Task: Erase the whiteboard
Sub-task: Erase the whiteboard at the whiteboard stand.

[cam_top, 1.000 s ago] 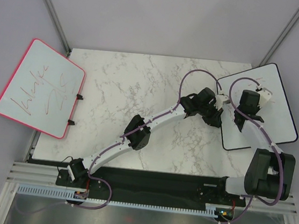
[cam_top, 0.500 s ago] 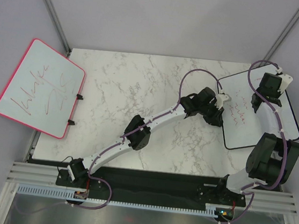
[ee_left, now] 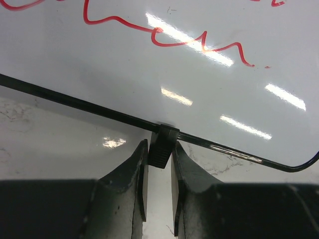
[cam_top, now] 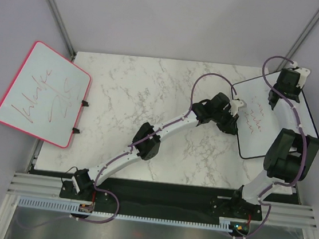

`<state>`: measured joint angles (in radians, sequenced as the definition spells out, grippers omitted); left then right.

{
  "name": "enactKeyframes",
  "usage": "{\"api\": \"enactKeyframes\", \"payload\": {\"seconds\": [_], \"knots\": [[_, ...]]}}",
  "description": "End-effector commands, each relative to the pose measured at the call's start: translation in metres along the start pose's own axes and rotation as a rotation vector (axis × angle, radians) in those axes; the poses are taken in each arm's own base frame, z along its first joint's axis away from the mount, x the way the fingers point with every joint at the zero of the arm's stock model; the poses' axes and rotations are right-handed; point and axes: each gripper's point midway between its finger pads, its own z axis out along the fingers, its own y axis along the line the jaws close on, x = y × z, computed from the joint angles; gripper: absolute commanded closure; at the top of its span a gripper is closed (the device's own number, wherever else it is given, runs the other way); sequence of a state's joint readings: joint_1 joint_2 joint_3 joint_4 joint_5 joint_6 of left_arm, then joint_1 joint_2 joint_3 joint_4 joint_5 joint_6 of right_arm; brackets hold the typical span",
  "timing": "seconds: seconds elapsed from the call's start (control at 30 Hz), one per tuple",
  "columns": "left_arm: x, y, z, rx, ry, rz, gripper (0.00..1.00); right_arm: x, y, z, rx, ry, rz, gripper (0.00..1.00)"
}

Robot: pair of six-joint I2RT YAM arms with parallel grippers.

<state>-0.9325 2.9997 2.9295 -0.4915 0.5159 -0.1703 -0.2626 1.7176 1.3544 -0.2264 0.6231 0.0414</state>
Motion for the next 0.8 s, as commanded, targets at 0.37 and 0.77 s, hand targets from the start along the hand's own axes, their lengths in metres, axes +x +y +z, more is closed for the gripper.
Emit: {"api": "enactKeyframes", "payload": {"seconds": [0.37, 0.77], "knots": [[0.023, 0.027, -0.008, -0.086, 0.069, -0.138, 0.98, 0.014, 0.033, -0.003, -0.076, 0.017, -0.005, 1.0], [0.023, 0.026, -0.008, -0.085, 0.069, -0.134, 0.98, -0.022, -0.023, -0.004, -0.025, -0.047, 0.083, 1.0]]}}
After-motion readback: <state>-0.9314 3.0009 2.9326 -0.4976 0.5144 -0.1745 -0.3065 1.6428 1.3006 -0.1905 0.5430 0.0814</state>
